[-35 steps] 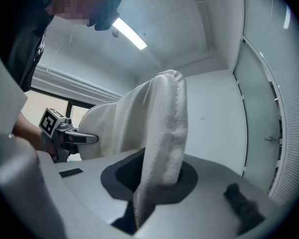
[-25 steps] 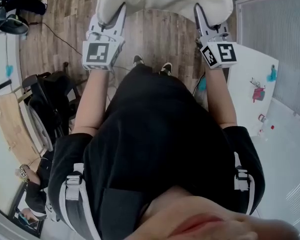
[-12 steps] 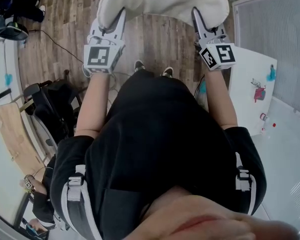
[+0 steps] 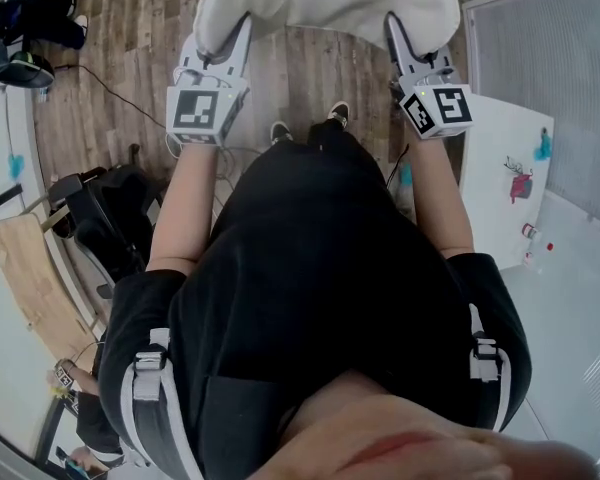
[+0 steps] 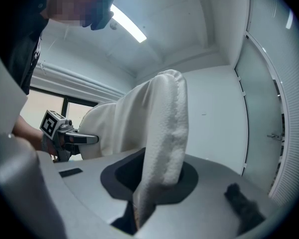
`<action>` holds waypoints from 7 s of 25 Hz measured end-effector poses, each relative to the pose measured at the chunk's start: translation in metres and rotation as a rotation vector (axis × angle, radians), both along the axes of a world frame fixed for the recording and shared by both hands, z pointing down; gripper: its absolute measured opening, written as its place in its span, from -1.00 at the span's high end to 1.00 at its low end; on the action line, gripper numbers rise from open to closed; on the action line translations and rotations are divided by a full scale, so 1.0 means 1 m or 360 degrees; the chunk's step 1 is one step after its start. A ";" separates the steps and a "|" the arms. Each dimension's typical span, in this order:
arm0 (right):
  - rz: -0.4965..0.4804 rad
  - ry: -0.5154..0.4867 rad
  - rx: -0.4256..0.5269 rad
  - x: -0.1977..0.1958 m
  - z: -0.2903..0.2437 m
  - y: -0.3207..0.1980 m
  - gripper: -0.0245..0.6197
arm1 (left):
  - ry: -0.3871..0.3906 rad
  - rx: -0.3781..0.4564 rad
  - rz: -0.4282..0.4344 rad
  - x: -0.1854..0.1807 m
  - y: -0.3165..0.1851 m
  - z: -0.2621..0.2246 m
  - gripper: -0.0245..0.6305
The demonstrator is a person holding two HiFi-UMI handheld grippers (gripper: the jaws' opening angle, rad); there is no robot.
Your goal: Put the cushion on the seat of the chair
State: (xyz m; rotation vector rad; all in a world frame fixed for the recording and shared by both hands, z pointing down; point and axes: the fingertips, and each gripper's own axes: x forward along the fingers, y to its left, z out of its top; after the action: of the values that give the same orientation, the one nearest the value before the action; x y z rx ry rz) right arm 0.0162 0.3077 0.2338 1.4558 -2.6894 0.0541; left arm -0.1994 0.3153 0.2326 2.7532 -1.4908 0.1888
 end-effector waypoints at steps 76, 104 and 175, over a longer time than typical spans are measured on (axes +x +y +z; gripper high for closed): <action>-0.0142 -0.0060 -0.0099 0.127 0.058 -0.380 0.77 | -0.0091 -0.0112 -0.0085 0.126 -0.368 0.045 0.76; -0.0068 0.0004 -0.0516 0.078 0.193 -0.533 0.77 | -0.0098 -0.0527 0.0027 0.075 -0.536 0.180 0.76; -0.0030 0.0544 -0.1750 0.122 0.770 -0.597 0.39 | -0.0455 -0.1791 -0.0201 0.077 -0.604 0.762 0.45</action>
State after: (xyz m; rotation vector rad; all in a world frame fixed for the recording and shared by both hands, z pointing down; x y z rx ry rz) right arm 0.1386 -0.2891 1.0041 0.9313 -1.8145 0.9867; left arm -0.1220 -0.2889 0.9944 1.7509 -1.0516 1.0615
